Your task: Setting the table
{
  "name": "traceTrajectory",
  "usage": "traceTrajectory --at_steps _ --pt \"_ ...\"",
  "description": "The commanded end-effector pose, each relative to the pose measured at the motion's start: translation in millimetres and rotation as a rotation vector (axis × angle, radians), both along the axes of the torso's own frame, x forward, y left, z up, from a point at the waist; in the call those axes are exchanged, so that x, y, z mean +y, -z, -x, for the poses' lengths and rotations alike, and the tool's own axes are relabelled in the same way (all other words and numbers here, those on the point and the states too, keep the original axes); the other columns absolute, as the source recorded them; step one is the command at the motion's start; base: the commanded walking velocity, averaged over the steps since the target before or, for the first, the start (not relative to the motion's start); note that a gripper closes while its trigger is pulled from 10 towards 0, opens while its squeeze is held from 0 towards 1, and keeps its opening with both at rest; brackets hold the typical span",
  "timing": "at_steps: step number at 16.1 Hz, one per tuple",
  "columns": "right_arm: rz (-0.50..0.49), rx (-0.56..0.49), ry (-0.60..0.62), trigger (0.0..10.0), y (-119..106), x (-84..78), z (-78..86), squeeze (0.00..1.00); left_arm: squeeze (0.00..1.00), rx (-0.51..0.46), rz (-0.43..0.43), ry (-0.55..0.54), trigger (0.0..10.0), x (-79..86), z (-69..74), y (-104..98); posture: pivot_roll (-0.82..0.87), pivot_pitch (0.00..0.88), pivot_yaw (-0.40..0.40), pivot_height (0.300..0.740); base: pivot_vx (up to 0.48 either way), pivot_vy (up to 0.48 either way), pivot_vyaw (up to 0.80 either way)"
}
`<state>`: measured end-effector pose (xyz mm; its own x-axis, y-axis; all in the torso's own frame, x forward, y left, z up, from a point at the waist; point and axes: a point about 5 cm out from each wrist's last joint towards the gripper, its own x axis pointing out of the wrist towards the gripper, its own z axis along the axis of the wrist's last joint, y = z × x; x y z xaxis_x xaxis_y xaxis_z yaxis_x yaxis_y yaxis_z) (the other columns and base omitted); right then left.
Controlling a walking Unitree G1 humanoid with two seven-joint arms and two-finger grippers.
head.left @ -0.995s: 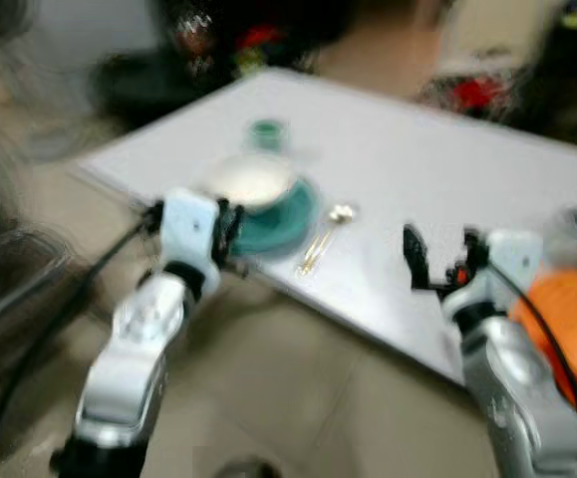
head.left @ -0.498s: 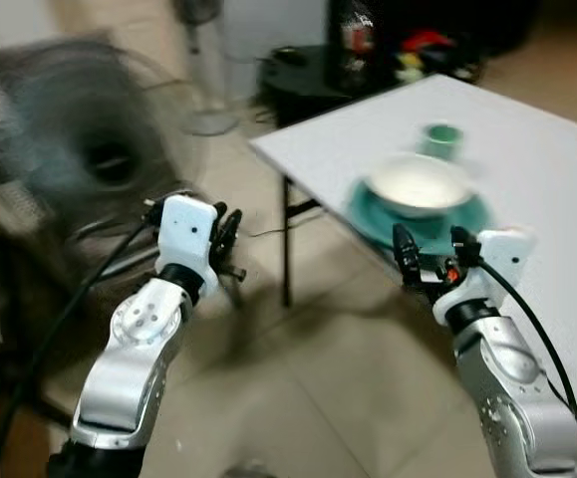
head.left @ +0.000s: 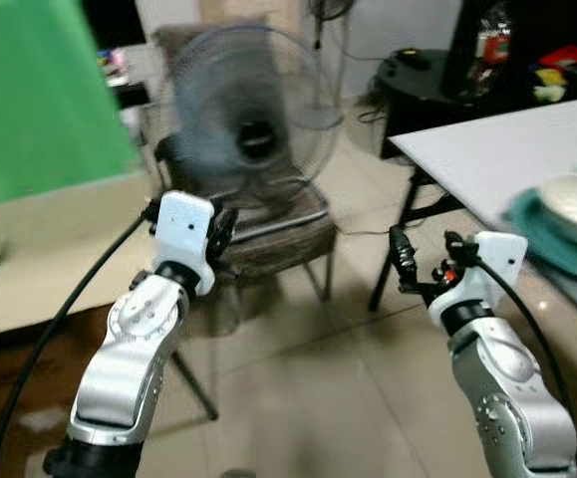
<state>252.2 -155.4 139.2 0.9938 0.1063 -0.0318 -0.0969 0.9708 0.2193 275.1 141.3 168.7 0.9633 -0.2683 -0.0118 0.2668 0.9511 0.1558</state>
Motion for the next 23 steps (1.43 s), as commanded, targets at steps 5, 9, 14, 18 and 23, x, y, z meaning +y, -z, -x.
traceTrajectory --at_steps 5,9,14,18,23 --pt "-0.015 -0.005 -0.056 10.0 -3.7 8.9 -3.7 1.0 0.0 0.004 -0.012 -0.031 10.0 7.2 -0.4 -1.3 0.1 0.0 0.035 0.74 0.0 0.268 0.0" --pt "-0.039 0.011 -0.044 10.0 -2.9 9.7 -5.2 0.0 0.0 -0.002 -0.019 -0.033 10.0 9.5 -1.5 -3.7 0.1 0.0 0.035 0.74 0.0 0.27 0.0" --pt "-0.033 0.051 -0.111 10.0 -1.2 16.2 -1.8 0.0 0.19 0.01 -0.012 -0.031 10.0 11.1 -0.8 -3.5 0.1 0.0 0.031 0.74 0.0 0.277 0.0" --pt "0.0 0.034 -0.104 10.0 -2.3 13.6 -3.2 0.0 0.87 0.021 -0.006 -0.043 10.0 12.8 -0.7 -3.5 0.1 0.0 0.029 0.74 0.0 0.278 0.0" --pt "0.004 0.034 -0.105 10.0 -3.0 12.4 -2.8 0.0 1.0 0.02 -0.003 -0.046 10.0 14.3 -1.6 -5.4 0.1 0.0 0.031 0.74 0.0 0.28 0.0"
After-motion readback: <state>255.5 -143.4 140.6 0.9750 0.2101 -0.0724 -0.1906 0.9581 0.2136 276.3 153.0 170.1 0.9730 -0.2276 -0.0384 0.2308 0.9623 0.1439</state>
